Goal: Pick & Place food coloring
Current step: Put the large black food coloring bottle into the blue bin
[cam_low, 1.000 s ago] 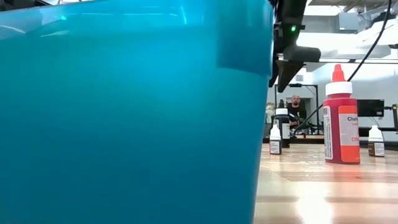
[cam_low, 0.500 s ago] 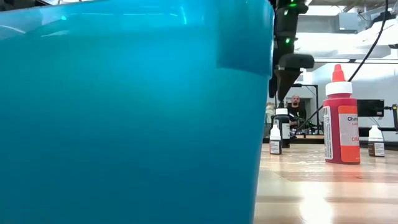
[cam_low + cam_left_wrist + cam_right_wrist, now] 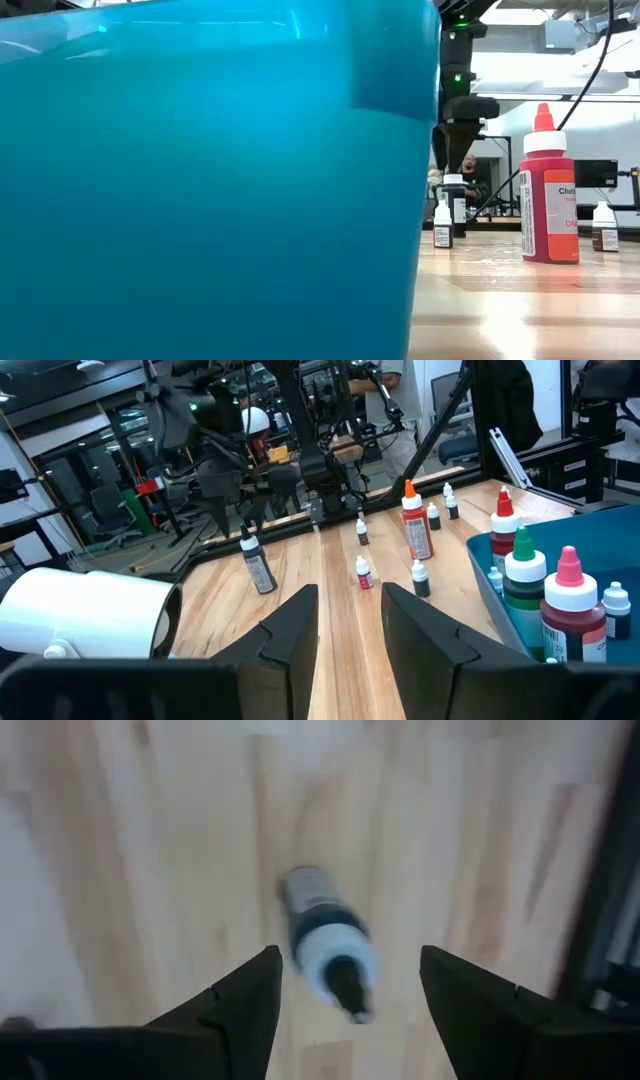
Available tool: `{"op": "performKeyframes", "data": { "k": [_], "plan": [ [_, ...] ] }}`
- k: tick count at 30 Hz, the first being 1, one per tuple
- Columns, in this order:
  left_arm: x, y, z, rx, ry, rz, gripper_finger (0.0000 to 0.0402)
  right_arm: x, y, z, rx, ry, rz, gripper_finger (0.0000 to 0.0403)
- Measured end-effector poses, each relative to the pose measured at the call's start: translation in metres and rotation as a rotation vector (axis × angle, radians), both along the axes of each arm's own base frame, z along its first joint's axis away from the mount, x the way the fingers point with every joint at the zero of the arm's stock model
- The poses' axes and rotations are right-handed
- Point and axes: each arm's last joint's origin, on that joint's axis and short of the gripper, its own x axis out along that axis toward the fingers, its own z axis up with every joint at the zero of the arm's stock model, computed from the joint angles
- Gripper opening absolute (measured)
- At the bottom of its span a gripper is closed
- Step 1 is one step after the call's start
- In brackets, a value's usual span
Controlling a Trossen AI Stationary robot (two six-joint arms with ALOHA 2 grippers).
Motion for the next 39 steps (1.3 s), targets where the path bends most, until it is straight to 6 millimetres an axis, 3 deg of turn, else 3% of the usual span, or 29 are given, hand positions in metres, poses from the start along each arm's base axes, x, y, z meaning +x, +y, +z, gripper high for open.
{"op": "performKeyframes", "data": {
  "k": [7, 13, 17, 24, 33, 39],
  "plan": [
    [0.0, 0.0, 0.0, 0.0, 0.0, 0.0, 0.0105, -0.006, -0.001, -0.023, 0.051, 0.0, -0.011, 0.0228],
    [0.0, 0.0, 0.0, 0.0, 0.0, 0.0, 0.0105, -0.005, -0.001, -0.028, 0.041, -0.025, -0.01, 0.0223],
    [0.0, 0.0, 0.0, 0.0, 0.0, 0.0, 0.0105, -0.005, -0.001, -0.028, 0.041, -0.025, -0.011, 0.0193],
    [0.0, 0.0, 0.0, 0.0, 0.0, 0.0, 0.0105, -0.005, -0.001, -0.026, 0.037, -0.035, -0.027, 0.0105],
    [0.0, 0.0, 0.0, 0.0, 0.0, 0.0, 0.0105, -0.004, 0.008, -0.024, 0.067, -0.026, 0.022, 0.0109],
    [0.0, 0.0, 0.0, 0.0, 0.0, 0.0, 0.0105, 0.005, 0.023, -0.006, 0.121, -0.043, 0.087, 0.0106]
  ]
}}
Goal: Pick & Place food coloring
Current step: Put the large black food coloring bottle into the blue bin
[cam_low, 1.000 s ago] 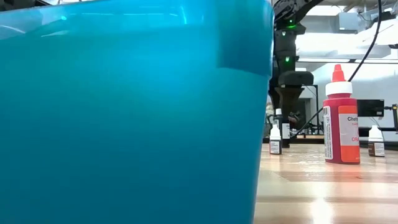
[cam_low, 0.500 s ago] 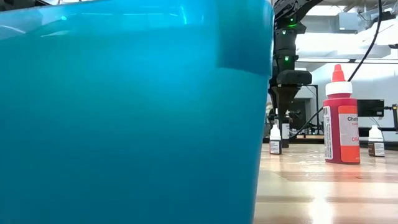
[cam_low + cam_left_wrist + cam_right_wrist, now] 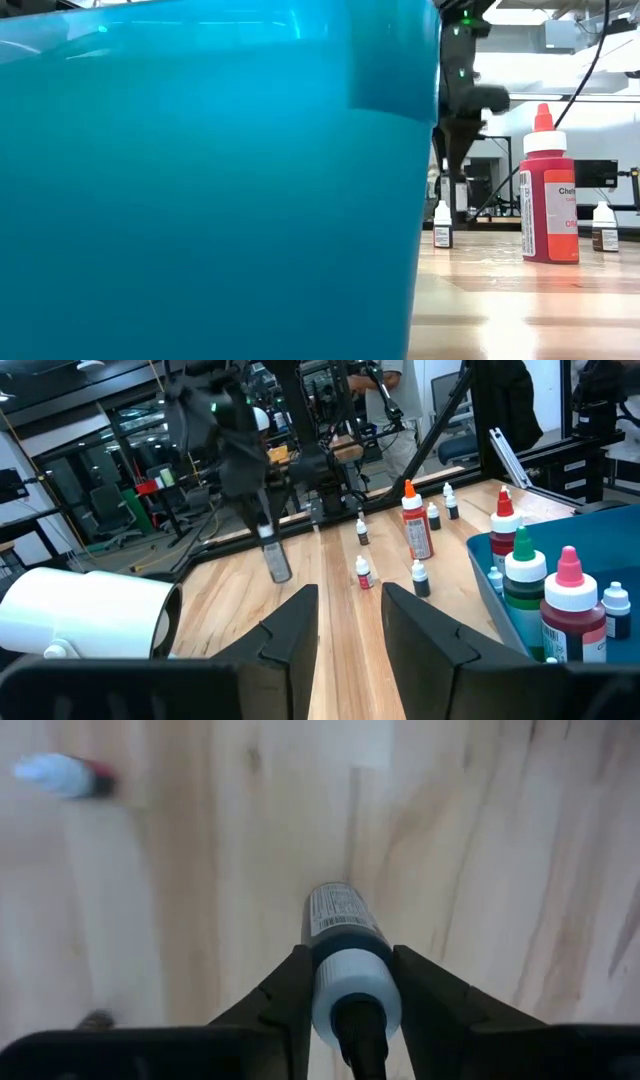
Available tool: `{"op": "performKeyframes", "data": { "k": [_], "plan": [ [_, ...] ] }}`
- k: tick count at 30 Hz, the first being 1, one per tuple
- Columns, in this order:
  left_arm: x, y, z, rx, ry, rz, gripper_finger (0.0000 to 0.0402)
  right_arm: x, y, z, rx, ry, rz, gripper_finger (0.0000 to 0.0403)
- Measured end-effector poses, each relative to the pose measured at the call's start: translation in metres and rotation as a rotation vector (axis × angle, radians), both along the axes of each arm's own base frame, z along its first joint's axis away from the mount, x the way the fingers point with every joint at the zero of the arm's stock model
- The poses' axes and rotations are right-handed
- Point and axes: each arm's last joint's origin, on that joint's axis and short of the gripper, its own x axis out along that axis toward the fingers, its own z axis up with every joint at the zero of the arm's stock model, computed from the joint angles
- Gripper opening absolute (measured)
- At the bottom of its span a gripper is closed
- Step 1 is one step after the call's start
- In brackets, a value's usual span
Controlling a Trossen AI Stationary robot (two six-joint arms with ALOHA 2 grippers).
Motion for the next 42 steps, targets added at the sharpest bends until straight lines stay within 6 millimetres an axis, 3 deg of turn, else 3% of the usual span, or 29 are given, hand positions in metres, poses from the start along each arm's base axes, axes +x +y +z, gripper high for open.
{"op": "performKeyframes", "data": {
  "k": [13, 26, 32, 36, 42],
  "plan": [
    [0.0, 0.0, 0.0, 0.0, 0.0, 0.0, 0.0105, 0.023, 0.054, 0.069, -0.028, -0.13, 0.208, 0.0107],
    [0.0, 0.0, 0.0, 0.0, 0.0, 0.0, 0.0105, 0.028, 0.129, 0.101, -0.024, -0.258, 0.347, 0.0106],
    [0.0, 0.0, 0.0, 0.0, 0.0, 0.0, 0.0105, 0.028, 0.157, 0.107, 0.005, -0.271, 0.351, 0.0108],
    [0.0, 0.0, 0.0, 0.0, 0.0, 0.0, 0.0105, 0.037, 0.177, 0.104, 0.019, -0.229, 0.358, 0.0107],
    [0.0, 0.0, 0.0, 0.0, 0.0, 0.0, 0.0105, 0.056, 0.21, 0.114, 0.032, -0.235, 0.419, 0.0108]
  ]
}}
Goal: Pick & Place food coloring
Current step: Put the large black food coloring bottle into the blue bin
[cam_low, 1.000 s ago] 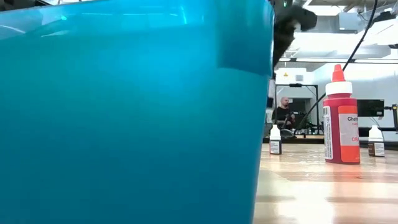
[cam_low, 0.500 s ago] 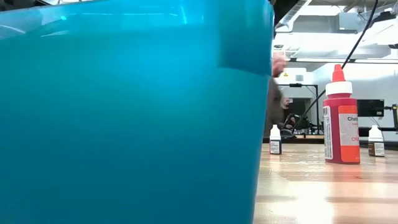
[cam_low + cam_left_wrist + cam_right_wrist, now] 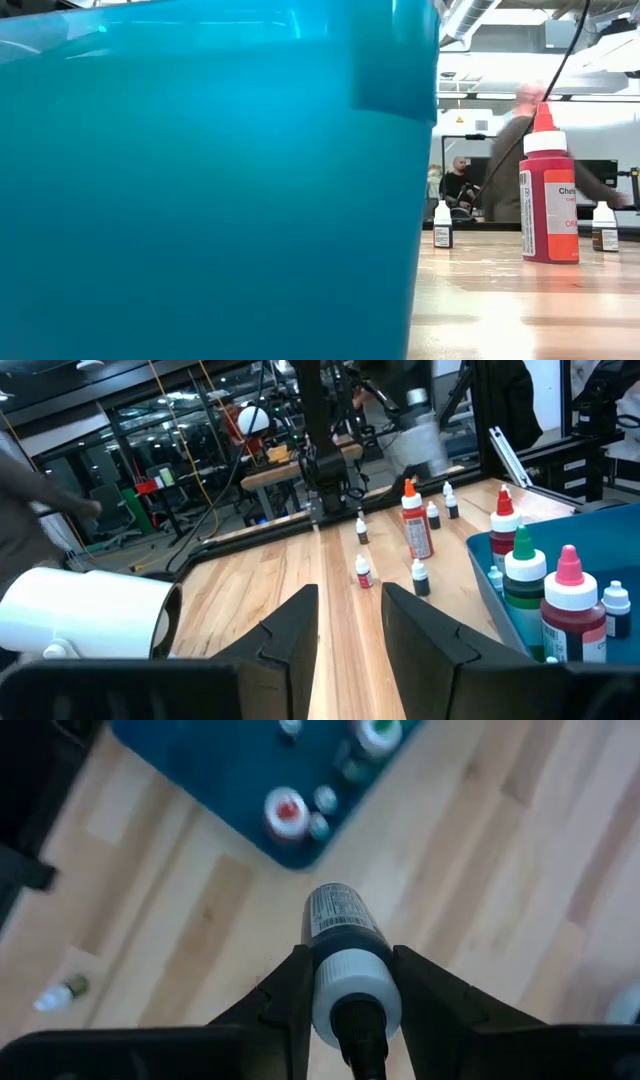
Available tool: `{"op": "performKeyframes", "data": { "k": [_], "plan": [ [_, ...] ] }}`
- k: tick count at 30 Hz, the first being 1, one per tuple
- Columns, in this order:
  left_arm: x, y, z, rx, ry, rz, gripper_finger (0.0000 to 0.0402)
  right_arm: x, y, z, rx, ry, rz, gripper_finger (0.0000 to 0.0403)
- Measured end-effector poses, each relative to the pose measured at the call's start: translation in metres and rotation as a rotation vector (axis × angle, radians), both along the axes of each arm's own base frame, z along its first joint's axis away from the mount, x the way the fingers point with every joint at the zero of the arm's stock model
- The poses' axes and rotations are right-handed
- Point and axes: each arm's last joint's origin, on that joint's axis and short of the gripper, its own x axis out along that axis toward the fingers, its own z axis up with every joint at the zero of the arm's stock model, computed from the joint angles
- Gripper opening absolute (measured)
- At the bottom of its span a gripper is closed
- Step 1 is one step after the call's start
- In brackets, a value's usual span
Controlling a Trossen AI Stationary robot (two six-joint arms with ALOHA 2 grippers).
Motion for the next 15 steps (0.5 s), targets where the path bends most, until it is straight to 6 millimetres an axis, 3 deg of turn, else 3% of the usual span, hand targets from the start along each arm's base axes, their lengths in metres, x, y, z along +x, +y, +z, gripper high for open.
{"op": "performKeyframes", "data": {
  "k": [5, 15],
  "plan": [
    [0.0, 0.0, 0.0, 0.0, 0.0, 0.0, 0.0105, 0.013, 0.027, 0.002, 0.002, 0.014, 0.036, 0.0107],
    [0.0, 0.0, 0.0, 0.0, -0.001, 0.0, 0.0105, 0.021, 0.082, -0.004, 0.036, 0.021, 0.056, 0.0108]
  ]
}}
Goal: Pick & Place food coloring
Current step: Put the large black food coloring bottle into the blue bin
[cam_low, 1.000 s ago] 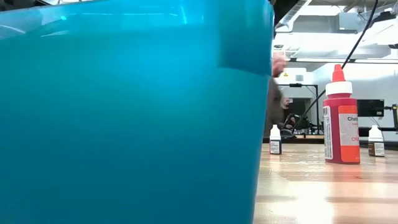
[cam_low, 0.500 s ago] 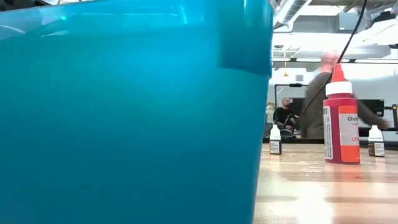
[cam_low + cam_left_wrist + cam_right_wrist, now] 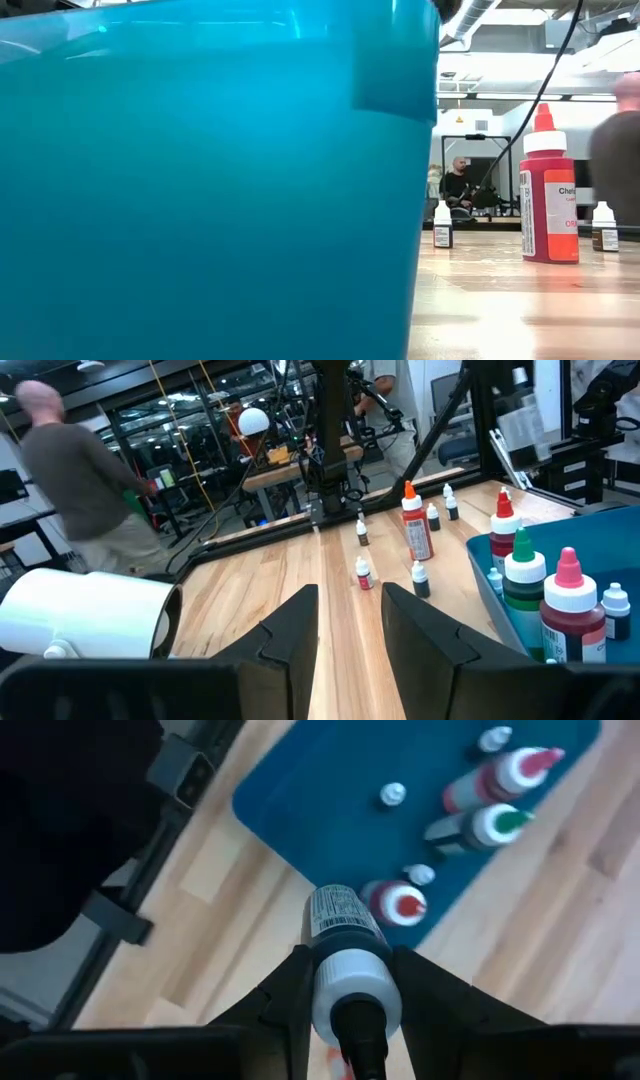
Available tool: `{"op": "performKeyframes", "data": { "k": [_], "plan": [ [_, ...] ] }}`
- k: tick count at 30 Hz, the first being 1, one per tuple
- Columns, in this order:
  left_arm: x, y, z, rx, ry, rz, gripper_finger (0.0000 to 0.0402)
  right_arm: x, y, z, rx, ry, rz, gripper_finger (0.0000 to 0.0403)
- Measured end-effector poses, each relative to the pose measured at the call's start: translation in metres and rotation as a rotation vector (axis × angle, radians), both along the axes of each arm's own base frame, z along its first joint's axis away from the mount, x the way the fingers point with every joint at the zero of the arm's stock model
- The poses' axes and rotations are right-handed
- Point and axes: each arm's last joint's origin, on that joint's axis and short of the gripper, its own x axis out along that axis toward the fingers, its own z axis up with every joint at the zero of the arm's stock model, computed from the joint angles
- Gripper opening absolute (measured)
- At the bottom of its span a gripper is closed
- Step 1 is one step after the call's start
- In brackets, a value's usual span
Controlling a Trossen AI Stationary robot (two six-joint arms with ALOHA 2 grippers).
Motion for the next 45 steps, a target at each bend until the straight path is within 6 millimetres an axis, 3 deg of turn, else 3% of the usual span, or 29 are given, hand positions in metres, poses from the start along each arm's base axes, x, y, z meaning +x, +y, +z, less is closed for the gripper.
{"op": "performKeyframes", "data": {
  "k": [5, 13, 19, 31, 45],
  "plan": [
    [0.0, 0.0, 0.0, 0.0, 0.0, 0.0, 0.0105, 0.008, 0.017, -0.014, 0.01, -0.01, 0.021, 0.0108],
    [0.0, 0.0, 0.0, 0.0, 0.0, 0.0, 0.0105, 0.023, 0.021, -0.03, 0.018, -0.017, 0.066, 0.0108],
    [0.0, 0.0, 0.0, 0.0, 0.0, 0.0, 0.0105, 0.032, 0.015, -0.035, 0.008, -0.031, 0.102, 0.0108],
    [0.0, 0.0, 0.0, 0.0, 0.0, -0.001, 0.0105, 0.056, 0.006, -0.072, -0.015, 0.04, 0.121, 0.0108],
    [0.0, 0.0, 0.0, 0.0, 0.0, 0.0, 0.0105, 0.066, 0.004, -0.108, -0.044, 0.146, 0.126, 0.0108]
  ]
}}
